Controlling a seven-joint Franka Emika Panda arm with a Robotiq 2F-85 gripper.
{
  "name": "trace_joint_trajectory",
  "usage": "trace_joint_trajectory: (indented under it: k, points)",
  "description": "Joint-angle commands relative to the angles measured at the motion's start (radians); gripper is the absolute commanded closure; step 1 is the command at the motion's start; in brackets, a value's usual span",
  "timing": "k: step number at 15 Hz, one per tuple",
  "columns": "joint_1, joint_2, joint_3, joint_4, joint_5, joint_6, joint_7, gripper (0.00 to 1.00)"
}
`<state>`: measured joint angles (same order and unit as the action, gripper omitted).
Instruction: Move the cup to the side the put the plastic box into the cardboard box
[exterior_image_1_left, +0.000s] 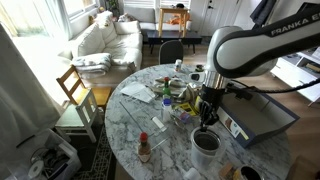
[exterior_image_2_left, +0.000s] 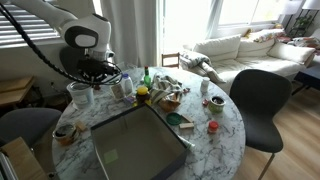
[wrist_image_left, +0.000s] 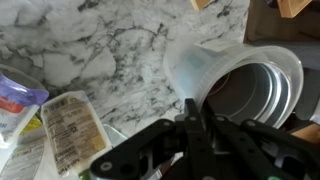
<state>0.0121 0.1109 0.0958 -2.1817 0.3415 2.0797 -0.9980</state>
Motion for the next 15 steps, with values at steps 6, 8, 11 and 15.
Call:
trace_joint_trajectory:
  k: [6,8,11,15]
  points:
    - [0.005,-0.010,-0.011,-0.145,-0.019,0.199,0.093,0.68]
    - [0.005,-0.028,-0.007,-0.152,-0.005,0.214,0.118,0.60]
    - [0.014,-0.079,-0.005,-0.153,-0.016,0.238,0.196,0.38]
    - [0.036,-0.101,0.002,-0.099,-0.017,0.319,0.370,0.08]
